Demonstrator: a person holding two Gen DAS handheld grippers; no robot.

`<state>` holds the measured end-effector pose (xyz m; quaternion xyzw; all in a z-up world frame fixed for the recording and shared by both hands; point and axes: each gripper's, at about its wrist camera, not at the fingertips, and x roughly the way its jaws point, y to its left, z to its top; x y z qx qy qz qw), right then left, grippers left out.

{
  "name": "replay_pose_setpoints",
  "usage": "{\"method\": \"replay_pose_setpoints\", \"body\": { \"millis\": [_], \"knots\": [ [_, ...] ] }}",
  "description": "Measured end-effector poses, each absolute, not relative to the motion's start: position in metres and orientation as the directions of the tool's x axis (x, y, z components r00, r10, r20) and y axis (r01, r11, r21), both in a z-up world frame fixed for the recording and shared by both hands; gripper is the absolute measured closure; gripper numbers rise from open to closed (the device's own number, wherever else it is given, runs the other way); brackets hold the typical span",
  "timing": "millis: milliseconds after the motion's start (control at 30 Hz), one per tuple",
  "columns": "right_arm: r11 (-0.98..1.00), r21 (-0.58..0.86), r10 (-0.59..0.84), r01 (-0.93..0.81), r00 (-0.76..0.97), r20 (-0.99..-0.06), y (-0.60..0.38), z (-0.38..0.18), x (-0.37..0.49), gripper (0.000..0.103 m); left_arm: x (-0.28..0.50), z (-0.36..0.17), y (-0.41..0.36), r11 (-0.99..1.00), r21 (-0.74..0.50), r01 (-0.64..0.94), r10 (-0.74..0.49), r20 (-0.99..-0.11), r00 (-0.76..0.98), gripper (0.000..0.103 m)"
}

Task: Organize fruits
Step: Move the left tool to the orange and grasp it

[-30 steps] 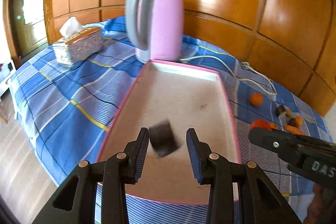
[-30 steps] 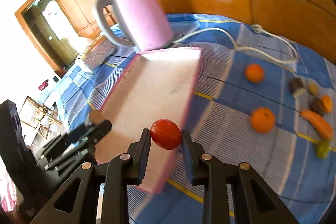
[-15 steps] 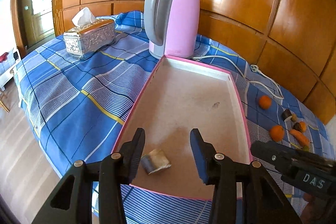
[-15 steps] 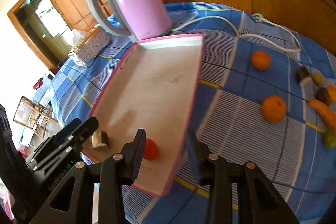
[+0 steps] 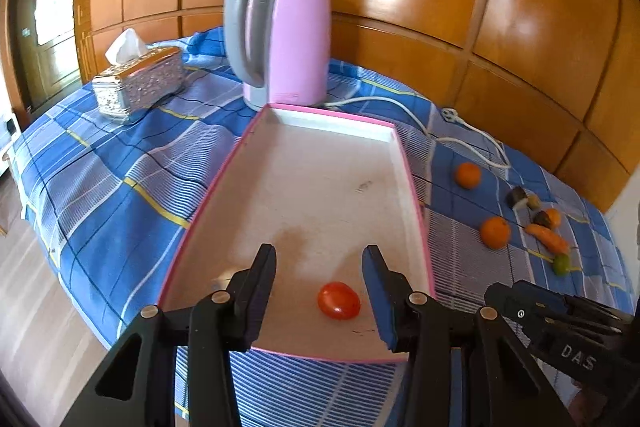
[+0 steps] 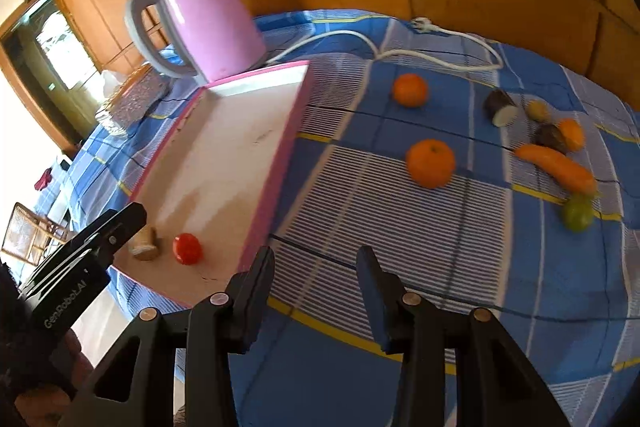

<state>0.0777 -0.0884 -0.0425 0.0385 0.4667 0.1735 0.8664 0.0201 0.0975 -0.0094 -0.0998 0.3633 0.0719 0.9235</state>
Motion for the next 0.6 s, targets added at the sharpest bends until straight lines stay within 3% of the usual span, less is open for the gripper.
{"method": "replay_pose_setpoints", "body": {
  "millis": [600],
  "knots": [
    [0.979,0.197,0.192,-0.051,0.557,-0.808,-0.164,-0.059,0.069,0.060,0.022,-0.016,0.033,0.995,-0.095,-0.013,-0.057,-0.696,0.716,0.053]
  ]
}}
